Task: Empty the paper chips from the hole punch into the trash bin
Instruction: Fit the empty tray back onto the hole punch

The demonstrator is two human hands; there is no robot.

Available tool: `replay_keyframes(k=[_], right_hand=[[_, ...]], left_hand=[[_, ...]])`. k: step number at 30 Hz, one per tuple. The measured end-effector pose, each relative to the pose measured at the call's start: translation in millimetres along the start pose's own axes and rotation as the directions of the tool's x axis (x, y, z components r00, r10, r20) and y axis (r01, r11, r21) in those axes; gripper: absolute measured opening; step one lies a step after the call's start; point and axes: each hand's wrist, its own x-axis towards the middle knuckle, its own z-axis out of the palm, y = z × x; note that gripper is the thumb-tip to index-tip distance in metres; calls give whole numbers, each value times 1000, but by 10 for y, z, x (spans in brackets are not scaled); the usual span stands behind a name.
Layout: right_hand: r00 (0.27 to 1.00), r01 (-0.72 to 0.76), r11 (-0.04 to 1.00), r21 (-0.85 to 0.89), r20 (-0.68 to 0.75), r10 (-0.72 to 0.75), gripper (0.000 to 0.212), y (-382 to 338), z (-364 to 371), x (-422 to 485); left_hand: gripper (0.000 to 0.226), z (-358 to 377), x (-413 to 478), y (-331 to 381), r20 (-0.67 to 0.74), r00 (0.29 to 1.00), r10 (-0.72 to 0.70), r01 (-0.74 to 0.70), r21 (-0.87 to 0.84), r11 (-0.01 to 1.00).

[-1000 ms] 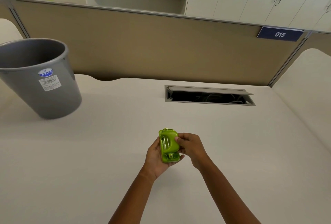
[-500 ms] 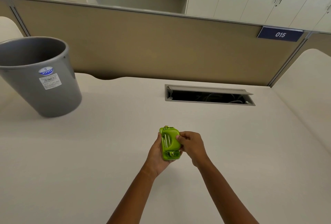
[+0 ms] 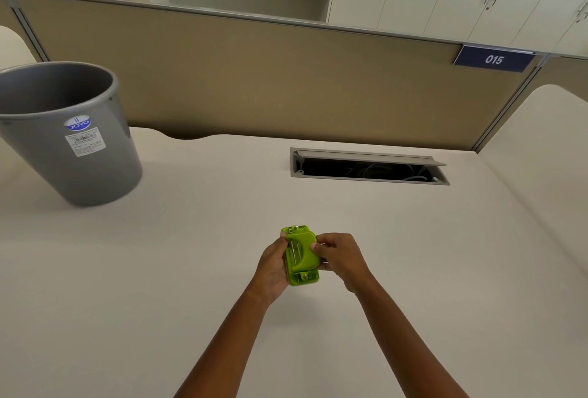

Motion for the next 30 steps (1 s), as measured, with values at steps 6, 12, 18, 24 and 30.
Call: replay_keyframes(k=[6,12,18,24,30], right_hand=[[1000,0,998,-57,9,1,23,29,13,1],[1000,2,998,-62,22,-1,24,30,20,17],[999,35,995,-91,40,-32,23,21,14,55],[977,104,986,-129,-174,-126,26,-21,-15,228],[999,-29,995,98,24,27,24,-22,-56,347]], left_hand=[[44,-45,25,16,-15,1000,23,-23,25,999],[39,10,22,112,-92,995,40,-33,72,997],[37,15,46,132,-134,990,50,-39,80,996],[34,23,80,129,-145,986,81,-57,160,985],[32,39,51,121,-93,991,100,-78,209,975]])
